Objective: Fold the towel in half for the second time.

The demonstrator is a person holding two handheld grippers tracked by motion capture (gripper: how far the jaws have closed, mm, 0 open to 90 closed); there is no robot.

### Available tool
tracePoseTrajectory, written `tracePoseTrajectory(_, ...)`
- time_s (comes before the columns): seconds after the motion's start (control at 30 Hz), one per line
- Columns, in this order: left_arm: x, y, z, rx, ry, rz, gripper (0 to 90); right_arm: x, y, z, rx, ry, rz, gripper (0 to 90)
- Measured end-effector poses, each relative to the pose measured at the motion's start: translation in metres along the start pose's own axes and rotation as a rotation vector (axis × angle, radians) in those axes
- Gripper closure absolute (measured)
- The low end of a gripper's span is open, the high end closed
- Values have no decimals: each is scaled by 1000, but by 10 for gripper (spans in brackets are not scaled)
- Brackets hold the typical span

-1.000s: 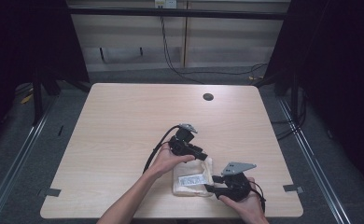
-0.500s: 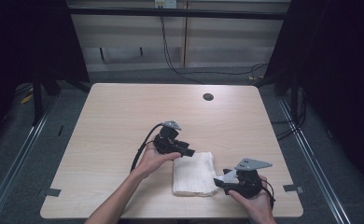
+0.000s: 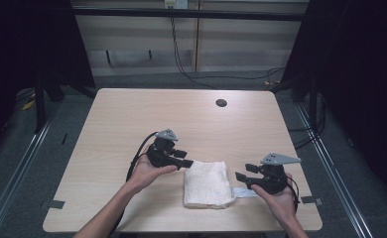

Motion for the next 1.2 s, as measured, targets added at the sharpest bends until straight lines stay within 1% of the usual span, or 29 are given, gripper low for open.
tracePoseTrajectory(0.03,-4,2,0,3,-6,1,486,-2,-5,-4,9,-7,-16,447)
tracePoseTrajectory(0.07,-7,5,0,-6,-11,-6,486,-2,-5,-4,9,-7,-16,447)
tracePoseTrajectory(0.1,-12,8,1,-5,-19,-14,474,-4,-7,-6,9,-10,-29,446)
tracePoseTrajectory(0.13,-16,12,2,-13,-28,-24,467,-6,-8,-7,14,-13,-43,446)
tracePoseTrajectory(0.17,-20,16,4,-20,-40,-34,461,-10,-7,-7,8,-9,-49,446)
tracePoseTrajectory(0.23,-27,25,4,-29,-48,-37,459,-12,-6,-8,3,-5,-53,446)
tracePoseTrajectory(0.27,-30,29,4,-32,-61,-29,466,-14,-4,-8,5,-6,-52,446)
tracePoseTrajectory(0.33,-37,36,4,-12,-101,-34,492,-18,0,-11,8,3,-50,444)
tracePoseTrajectory(0.37,-41,38,3,-12,-113,-37,503,-21,1,-13,12,9,-52,444)
tracePoseTrajectory(0.4,-45,41,2,-17,-107,-37,501,-23,2,-13,20,9,-56,441)
tracePoseTrajectory(0.47,-53,46,0,-8,-120,-37,495,-29,4,-14,20,5,-63,437)
tracePoseTrajectory(0.53,-62,50,-2,-12,-127,-49,487,-34,5,-12,3,-13,-73,432)
tracePoseTrajectory(0.57,-67,53,-2,-18,-139,-60,485,-37,6,-12,2,-19,-75,428)
tracePoseTrajectory(0.6,-72,56,-2,-35,-141,-70,483,-39,6,-13,-4,-17,-80,424)
tracePoseTrajectory(0.63,-77,59,-2,-49,-143,-82,478,-42,7,-14,3,-14,-83,422)
tracePoseTrajectory(0.67,-82,63,-1,-57,-162,-90,473,-44,8,-16,8,-15,-89,420)
tracePoseTrajectory(0.7,-87,66,0,-64,-171,-94,466,-46,9,-18,13,-9,-92,417)
tracePoseTrajectory(0.77,-94,71,1,-93,-157,-118,455,-48,11,-22,20,4,-96,412)
tracePoseTrajectory(0.8,-99,75,1,-100,-168,-127,449,-49,12,-23,25,5,-99,408)
tracePoseTrajectory(0.83,-102,79,2,-96,-190,-121,446,-50,13,-25,37,14,-99,402)
tracePoseTrajectory(0.87,-106,83,2,-92,-215,-119,444,-51,15,-26,37,16,-100,397)
tracePoseTrajectory(0.93,-112,92,2,-95,-234,-117,434,-52,18,-27,42,20,-98,392)
tracePoseTrajectory(0.97,-116,98,2,-102,-240,-113,422,-54,22,-30,44,37,-97,383)
tracePoseTrajectory(1.03,-123,109,2,-111,-260,-116,417,-56,23,-32,50,44,-97,378)
tracePoseTrajectory(1.07,-127,114,3,-127,-254,-124,416,-57,24,-34,60,46,-101,377)
tracePoseTrajectory(1.1,-131,118,4,-149,-270,-133,417,-58,25,-36,68,53,-111,377)
tracePoseTrajectory(1.13,-135,123,5,-161,-284,-140,420,-58,27,-37,72,46,-105,377)
tracePoseTrajectory(1.17,-139,128,5,-178,-278,-155,422,-59,28,-39,59,61,-107,378)
tracePoseTrajectory(1.2,-142,132,5,-182,-283,-180,430,-62,29,-42,81,69,-126,378)
Point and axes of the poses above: each handheld gripper's, and its own axes: x roughly forward along the jaws, y roughly out of its underside, z roughly to its left, the point moved 6 cm from there along x, roughly forward along the jaws, and after that the axes turned 3 degrees about y, right-handed, at the moved point
